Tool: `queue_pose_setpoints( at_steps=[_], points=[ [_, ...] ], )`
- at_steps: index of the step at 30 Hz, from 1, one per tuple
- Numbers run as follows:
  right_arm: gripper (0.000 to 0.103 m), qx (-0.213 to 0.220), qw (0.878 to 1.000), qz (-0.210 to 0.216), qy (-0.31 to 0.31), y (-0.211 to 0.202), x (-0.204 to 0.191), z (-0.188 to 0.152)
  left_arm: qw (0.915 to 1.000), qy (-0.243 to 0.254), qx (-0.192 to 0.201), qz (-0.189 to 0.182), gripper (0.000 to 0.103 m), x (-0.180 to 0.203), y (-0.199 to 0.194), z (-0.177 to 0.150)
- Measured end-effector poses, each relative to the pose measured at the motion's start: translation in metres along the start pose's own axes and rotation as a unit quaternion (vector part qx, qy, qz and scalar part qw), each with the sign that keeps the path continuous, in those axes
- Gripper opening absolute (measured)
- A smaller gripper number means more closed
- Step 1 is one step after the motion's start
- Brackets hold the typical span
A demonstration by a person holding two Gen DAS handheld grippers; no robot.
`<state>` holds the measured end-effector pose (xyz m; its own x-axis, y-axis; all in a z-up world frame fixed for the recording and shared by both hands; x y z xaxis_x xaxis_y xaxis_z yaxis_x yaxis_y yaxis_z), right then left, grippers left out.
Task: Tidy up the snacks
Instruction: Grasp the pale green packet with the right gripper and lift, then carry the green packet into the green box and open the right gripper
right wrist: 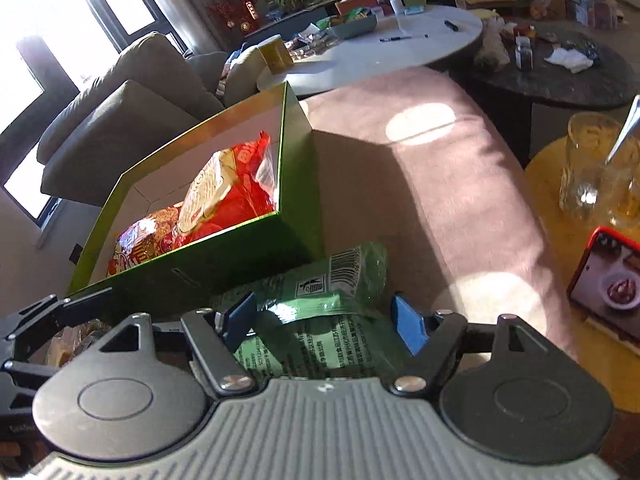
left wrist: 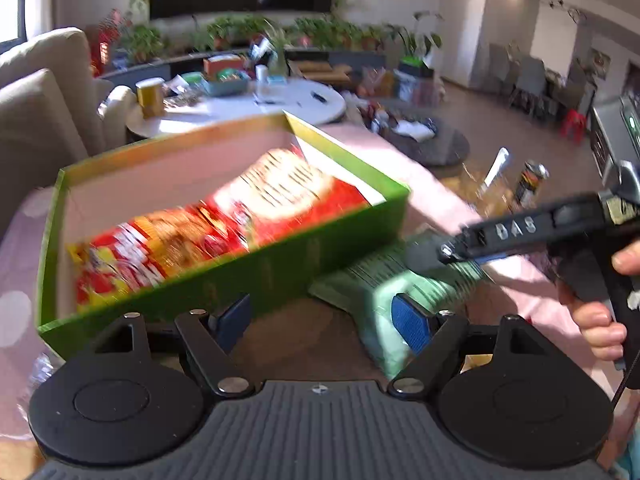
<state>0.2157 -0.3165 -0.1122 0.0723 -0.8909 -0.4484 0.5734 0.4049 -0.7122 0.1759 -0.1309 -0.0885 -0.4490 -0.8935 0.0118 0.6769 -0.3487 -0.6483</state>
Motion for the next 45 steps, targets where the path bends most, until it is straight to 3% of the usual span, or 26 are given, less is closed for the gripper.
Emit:
queue_pose_setpoints(
  at_steps=[5,12,29,32,36,45],
  points=[
    [0.059,-0.013,1.000,0.023,-0.009,0.001,-0.018,-0.011,0.9996,0.012,-0.017,-0.017,0.075,0.010,0.002,-0.012],
    [0.059,-0.039,0.998,0.049,-0.004,0.006,-0.045,-0.030,0.9993,0.008,-0.036,-0.012,0.076,0.000,-0.007,-0.031],
    [0.064,-0.039,0.998,0.047,-0.029,0.008,-0.055,-0.035,0.9981,0.006,-0.052,-0.034,0.078,0.002,0.010,-0.033],
    [0.062,-0.037,0.998,0.042,-0.035,0.009,-0.058,-0.035,0.9984,0.007,-0.046,-0.032,0.074,0.004,0.012,-0.032],
    [0.050,-0.031,0.997,0.058,-0.027,0.001,-0.061,-0.035,0.9989,-0.007,-0.030,-0.036,0.071,0.004,-0.001,-0.028],
    [0.049,0.035,0.995,0.081,-0.055,-0.045,-0.089,-0.028,0.9985,0.025,0.050,-0.003,0.071,0.008,-0.055,-0.008]
  ],
)
Point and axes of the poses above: each gripper's, at about its wrist camera, not at the fingertips, and y roughly the way its jaws point, x to its right, z to its top, the point moved 3 cm from there along y, roughly the way its jaws point, and after that the axes turned 5 degrees about y, right-handed, at the moved point
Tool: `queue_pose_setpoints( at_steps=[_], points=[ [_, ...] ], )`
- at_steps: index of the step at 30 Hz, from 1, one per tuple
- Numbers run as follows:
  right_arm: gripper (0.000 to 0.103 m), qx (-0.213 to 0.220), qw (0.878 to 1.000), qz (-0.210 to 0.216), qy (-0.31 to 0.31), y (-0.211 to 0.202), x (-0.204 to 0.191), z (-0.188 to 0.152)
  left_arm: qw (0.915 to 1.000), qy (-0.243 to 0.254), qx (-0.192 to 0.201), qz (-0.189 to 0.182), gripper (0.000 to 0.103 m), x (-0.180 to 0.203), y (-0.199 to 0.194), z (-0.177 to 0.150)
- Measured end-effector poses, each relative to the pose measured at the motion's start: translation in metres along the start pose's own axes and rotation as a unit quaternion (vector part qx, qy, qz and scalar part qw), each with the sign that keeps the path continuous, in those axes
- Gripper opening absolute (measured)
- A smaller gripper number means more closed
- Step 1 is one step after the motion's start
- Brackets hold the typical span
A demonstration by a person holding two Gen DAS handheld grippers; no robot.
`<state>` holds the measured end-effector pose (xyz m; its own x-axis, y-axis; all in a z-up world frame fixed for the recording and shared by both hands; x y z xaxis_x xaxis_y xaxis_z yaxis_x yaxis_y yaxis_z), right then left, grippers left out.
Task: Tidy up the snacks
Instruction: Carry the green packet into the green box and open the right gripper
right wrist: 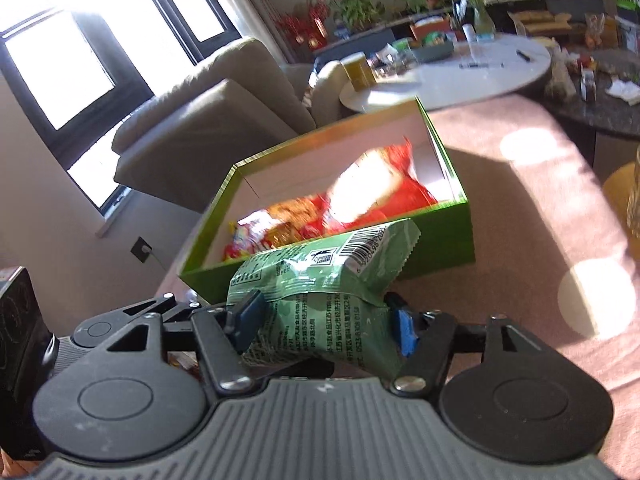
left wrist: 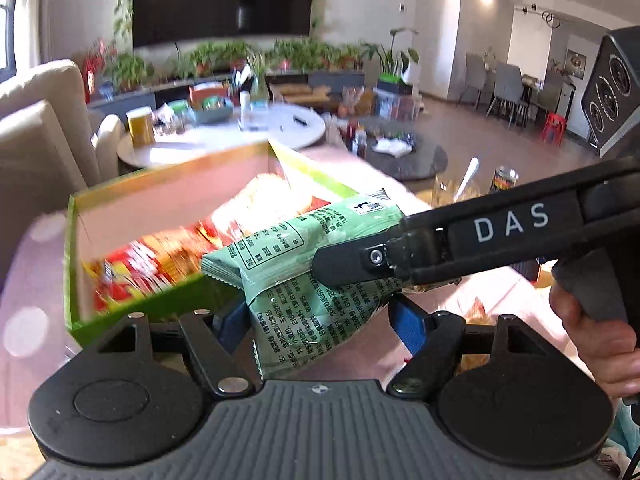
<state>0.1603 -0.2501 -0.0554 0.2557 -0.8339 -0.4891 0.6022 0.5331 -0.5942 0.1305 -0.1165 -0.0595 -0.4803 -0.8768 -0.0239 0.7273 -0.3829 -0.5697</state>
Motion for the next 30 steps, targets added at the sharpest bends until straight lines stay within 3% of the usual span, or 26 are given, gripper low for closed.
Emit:
queue_pose_setpoints(
  at_steps=[12,30],
  points=[
    [0.050,0.042,0.998,0.044,-0.019,-0.005,-0.041,0.023,0.9971,0.011,0.048,0.058,0.072,-0.025,-0.041,0.020],
    [0.050,0.032,0.998,0.058,-0.021,0.043,-0.055,0.050,0.9961,-0.007,0.029,0.083,0.072,-0.071,-0.004,0.032]
  ],
)
Point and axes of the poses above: each gripper's, at about its wrist camera, not at the fingertips, and y roughly the way its jaws point, x to its right, z to its top, the point moved 3 cm from there along y, roughly the way its jaws point, and after that the axes turned 5 degrees about y, right-handed, at the moved point
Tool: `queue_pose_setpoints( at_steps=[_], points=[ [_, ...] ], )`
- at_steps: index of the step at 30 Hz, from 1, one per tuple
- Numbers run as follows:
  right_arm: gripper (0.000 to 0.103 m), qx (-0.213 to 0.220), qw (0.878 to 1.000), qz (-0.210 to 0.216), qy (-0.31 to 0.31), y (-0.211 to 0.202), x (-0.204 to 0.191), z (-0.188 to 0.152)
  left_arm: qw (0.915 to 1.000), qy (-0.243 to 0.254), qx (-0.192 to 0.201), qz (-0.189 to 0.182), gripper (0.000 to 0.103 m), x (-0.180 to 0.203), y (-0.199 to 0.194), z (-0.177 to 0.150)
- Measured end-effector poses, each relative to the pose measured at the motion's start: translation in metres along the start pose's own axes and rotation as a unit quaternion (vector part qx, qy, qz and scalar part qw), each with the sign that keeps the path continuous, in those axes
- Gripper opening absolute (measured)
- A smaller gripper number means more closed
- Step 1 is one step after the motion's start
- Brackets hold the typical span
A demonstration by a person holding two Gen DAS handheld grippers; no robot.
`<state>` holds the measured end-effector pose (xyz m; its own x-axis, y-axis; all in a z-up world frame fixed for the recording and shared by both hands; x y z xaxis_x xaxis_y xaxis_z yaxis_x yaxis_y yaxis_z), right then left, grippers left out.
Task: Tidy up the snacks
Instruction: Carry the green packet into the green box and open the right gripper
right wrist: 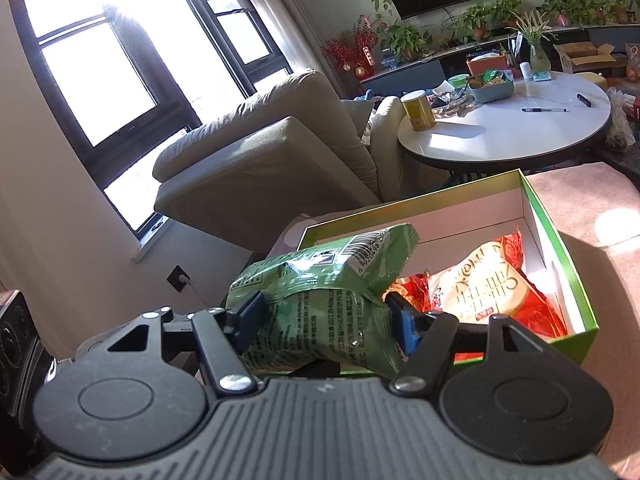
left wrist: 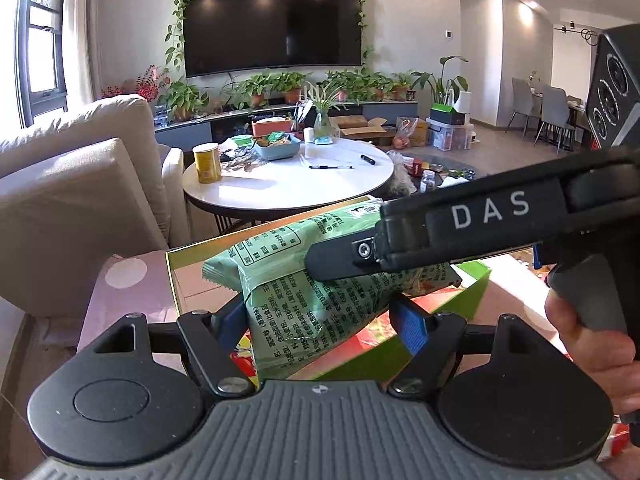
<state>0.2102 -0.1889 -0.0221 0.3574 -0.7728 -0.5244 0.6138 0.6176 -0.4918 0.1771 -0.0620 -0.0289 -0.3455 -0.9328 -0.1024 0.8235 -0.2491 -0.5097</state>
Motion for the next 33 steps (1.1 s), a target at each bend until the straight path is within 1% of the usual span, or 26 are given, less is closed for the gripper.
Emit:
queue_pose_setpoints(
  at_steps=[12,18,21,25,28,29,30,33],
  points=[
    [0.051,-0.004,1.000,0.000,0.016,0.044,0.012,0.024,0.9999,-0.008,-0.006,0.013,0.073,-0.027,0.044,0.010],
    [0.051,-0.020,0.999,-0.002,0.030,0.063,0.022,0.031,0.9996,-0.014,-0.023,0.012,0.073,-0.039,0.065,0.007],
    [0.051,-0.036,0.999,-0.004,0.040,0.079,0.029,0.031,0.9992,-0.019,-0.032,0.015,0.073,-0.044,0.074,0.002],
    [0.052,-0.042,0.999,-0.008,0.032,0.093,0.029,0.029,0.9985,-0.031,-0.041,0.021,0.074,-0.053,0.082,-0.003],
    [0.054,-0.039,0.998,-0.033,0.027,0.100,0.032,0.028,0.9973,-0.034,-0.045,0.046,0.073,-0.058,0.083,-0.008],
    [0.055,-0.039,0.998,-0.033,0.027,0.100,0.032,0.028,0.9971,-0.032,-0.044,0.053,0.073,-0.058,0.081,-0.010],
    [0.055,-0.042,0.998,-0.036,0.044,0.099,0.037,0.027,0.9970,-0.031,-0.044,0.056,0.073,-0.059,0.079,-0.010],
    [0.056,-0.033,0.997,-0.042,0.054,0.089,0.038,0.029,0.9971,-0.041,-0.039,0.050,0.073,-0.061,0.072,-0.011]
  ],
)
Point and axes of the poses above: each gripper's, at about its wrist camera, not at the fingertips, and y roughly the way its jaws point, x to its right, z to its top, the point moved 3 cm from there along y, roughly the way its jaws point, and after that the axes turned 5 degrees about y, right-handed, at the moved point
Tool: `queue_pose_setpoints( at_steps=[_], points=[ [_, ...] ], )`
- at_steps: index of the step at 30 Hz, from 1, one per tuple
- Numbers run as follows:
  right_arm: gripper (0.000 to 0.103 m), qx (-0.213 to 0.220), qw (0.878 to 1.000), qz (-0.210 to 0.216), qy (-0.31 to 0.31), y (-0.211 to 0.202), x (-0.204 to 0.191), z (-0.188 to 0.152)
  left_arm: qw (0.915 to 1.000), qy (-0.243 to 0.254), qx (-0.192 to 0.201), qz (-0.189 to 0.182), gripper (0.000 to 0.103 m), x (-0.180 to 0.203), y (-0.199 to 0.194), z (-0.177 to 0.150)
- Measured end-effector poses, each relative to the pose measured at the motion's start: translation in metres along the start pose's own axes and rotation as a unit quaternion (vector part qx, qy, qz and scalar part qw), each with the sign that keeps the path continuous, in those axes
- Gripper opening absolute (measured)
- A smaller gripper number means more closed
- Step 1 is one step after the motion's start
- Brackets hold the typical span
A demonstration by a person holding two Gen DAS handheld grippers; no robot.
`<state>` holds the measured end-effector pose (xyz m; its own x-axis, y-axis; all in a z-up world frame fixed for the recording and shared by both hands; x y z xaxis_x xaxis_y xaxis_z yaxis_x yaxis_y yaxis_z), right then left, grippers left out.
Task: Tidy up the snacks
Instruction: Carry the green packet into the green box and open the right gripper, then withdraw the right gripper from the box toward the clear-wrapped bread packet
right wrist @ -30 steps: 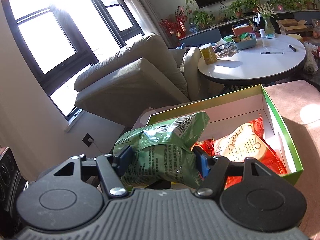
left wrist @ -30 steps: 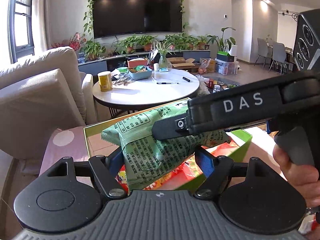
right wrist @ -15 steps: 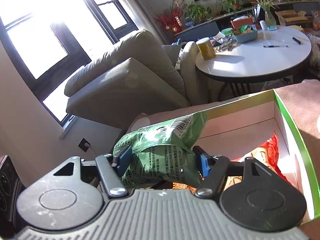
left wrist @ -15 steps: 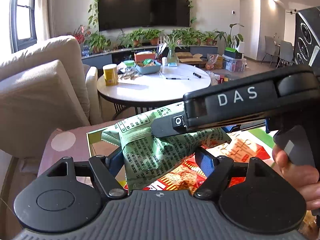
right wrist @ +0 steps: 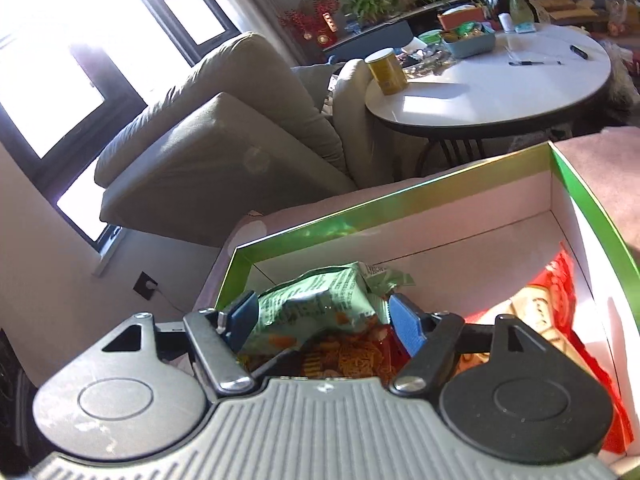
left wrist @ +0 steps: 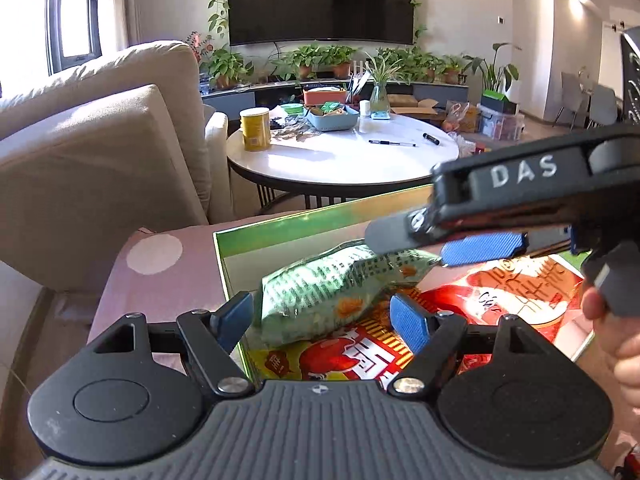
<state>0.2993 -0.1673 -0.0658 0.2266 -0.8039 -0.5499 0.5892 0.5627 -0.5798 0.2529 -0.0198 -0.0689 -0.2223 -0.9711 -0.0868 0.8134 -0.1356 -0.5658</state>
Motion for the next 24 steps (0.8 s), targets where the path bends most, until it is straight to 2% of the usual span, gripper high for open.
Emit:
queue_pose_setpoints(
  at_steps=[16,24],
  points=[
    [0.060,0.035,0.996,0.021,-0.075,-0.060,-0.051,-0.009,0.9992,-0.006,0.040,0.003,0.079,0.001,-0.061,0.004],
    [0.065,0.049,0.993,0.015,-0.104,-0.090,-0.066,-0.024,0.9985,-0.022,0.039,0.031,0.083,-0.015,-0.100,-0.010]
  ],
)
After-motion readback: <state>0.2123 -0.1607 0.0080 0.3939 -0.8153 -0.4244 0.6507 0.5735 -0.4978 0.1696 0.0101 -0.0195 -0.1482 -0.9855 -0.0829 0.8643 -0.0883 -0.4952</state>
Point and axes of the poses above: each gripper's, at about its wrist camera, not at the fingertips, and y roughly the way its jaws point, x to its right, z to its top, the point moved 3 cm from there along y, roughly the way its jaws point, and after that the axes turned 5 degrees about y, right-handed, at the moved point
